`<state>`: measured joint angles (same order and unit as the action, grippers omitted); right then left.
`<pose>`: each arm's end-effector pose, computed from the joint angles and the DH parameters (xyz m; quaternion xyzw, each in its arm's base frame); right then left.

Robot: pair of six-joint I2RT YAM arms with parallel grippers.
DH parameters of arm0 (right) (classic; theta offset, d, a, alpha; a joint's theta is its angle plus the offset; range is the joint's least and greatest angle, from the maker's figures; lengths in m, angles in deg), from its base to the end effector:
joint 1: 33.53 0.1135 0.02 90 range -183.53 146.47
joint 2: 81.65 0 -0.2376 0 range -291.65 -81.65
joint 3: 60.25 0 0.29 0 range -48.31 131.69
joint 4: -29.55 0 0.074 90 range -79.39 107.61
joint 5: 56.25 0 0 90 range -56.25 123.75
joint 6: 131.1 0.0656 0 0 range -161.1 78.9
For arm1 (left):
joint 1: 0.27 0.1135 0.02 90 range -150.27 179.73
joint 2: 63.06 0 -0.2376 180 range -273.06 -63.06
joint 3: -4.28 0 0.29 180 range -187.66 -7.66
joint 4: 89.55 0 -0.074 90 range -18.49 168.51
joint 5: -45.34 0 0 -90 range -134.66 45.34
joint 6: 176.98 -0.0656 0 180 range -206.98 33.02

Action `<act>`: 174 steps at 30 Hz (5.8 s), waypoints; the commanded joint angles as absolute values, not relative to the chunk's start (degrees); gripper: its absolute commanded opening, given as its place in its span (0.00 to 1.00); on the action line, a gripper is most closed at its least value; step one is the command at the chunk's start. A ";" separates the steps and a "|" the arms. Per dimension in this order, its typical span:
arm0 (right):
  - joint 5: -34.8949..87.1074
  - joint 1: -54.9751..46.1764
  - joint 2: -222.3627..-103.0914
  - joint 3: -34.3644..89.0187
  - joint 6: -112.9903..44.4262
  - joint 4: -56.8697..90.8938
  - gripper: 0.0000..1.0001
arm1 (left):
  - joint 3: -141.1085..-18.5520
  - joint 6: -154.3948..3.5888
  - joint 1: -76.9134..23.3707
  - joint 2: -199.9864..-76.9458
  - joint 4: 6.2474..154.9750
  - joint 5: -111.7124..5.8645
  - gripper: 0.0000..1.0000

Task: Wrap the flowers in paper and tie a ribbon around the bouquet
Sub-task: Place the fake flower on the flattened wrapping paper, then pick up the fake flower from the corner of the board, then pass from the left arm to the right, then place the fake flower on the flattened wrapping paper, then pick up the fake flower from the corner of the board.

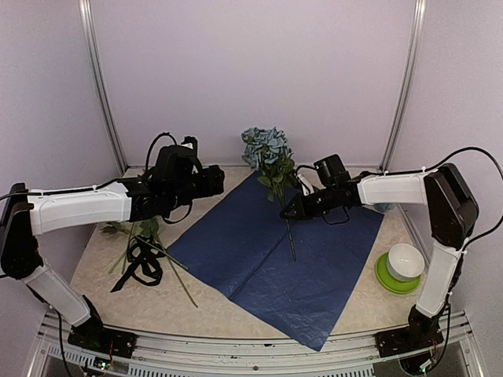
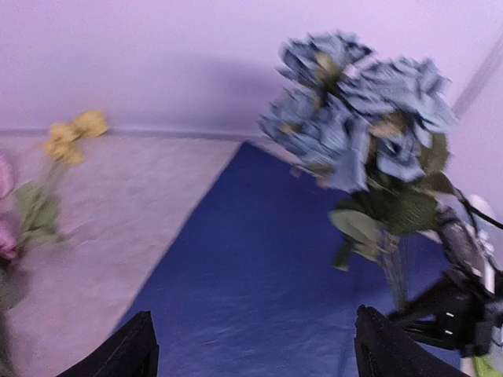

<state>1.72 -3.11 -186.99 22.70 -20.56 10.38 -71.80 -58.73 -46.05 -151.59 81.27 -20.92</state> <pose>0.3687 0.2568 0.1462 -0.1882 0.8636 0.3968 0.2477 0.3130 -0.2838 0.2391 0.0091 0.8177 -0.1952 0.5415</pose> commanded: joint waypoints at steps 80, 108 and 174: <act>-8.59 8.57 -169.28 20.51 -33.60 30.85 0.53 | -58.12 -64.86 -48.66 -134.59 120.32 -30.49 0.00; -9.05 10.42 -177.11 26.63 -25.32 24.54 0.00 | -67.61 -65.10 -55.95 -146.83 116.27 -22.58 0.98; 19.42 3.21 -189.86 33.52 -26.04 1.38 0.27 | -63.16 -58.31 -5.48 -154.26 62.52 -16.27 0.00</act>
